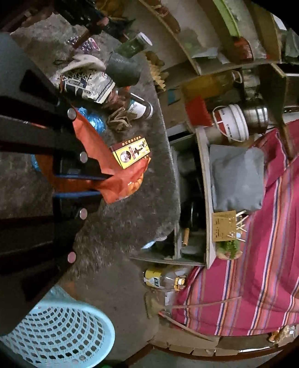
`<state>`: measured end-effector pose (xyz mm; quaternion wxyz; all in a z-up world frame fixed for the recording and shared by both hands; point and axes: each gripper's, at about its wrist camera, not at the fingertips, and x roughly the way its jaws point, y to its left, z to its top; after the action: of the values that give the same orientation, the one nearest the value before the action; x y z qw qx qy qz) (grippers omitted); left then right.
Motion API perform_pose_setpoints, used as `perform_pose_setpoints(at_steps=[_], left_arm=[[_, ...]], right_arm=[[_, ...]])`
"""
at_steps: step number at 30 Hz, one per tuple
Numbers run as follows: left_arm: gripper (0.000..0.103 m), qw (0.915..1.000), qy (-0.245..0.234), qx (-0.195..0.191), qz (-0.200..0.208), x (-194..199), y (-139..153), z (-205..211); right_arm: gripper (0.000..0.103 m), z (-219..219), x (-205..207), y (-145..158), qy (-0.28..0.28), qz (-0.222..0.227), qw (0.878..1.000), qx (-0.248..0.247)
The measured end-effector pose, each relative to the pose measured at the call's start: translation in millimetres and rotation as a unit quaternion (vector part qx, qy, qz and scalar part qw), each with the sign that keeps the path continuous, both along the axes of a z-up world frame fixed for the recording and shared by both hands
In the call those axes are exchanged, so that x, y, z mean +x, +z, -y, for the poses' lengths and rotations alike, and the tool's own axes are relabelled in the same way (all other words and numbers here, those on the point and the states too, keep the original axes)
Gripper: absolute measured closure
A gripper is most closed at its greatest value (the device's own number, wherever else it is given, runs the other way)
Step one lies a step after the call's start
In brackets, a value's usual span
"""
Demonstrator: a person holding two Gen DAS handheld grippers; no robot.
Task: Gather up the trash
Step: 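Lift the orange bag with the right tool while the left tool holds the scouring pad, then carry the orange bag and maroon pad over the blue basket and open both tools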
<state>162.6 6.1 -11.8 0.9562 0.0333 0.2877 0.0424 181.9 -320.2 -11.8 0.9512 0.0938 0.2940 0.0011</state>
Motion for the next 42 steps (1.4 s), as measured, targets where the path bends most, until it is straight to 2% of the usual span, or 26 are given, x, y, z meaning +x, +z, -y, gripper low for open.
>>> perform_pose_setpoints(at_steps=[7,11,15,22,29,36,42], left_arm=[[0.043,0.9995,-0.032,0.002,0.004,-1.4,10.0,40.1],[0.043,0.9978,-0.065,0.013,0.012,-3.6,15.7,84.5],[0.043,0.9947,-0.102,-0.002,0.012,-4.2,19.0,130.6],[0.043,0.9842,-0.177,0.001,0.011,-10.1,15.1,228.4],[0.043,0.9679,-0.251,-0.006,0.006,-23.3,9.3,326.4],[0.043,0.9512,-0.309,-0.006,0.004,-40.1,6.6,399.3],[0.042,0.9446,-0.328,-0.008,-0.007,-45.0,-1.2,427.6]], right_arm=[[0.094,31.0,-21.7,4.8,-0.017,0.0,1.0,-0.011],[0.094,65.5,-37.5,11.0,-0.043,0.004,0.999,-0.023],[0.094,110.6,-55.2,10.6,-0.081,-0.001,0.996,-0.033],[0.094,185.8,-90.5,3.7,-0.15,-0.01,0.987,-0.048],[0.094,249.3,-116.6,-13.7,-0.207,-0.031,0.977,-0.041],[0.095,275.6,-127.3,-17.8,-0.222,-0.029,0.974,-0.02],[0.095,282.7,-131.5,-24.7,-0.222,-0.035,0.974,-0.008]])
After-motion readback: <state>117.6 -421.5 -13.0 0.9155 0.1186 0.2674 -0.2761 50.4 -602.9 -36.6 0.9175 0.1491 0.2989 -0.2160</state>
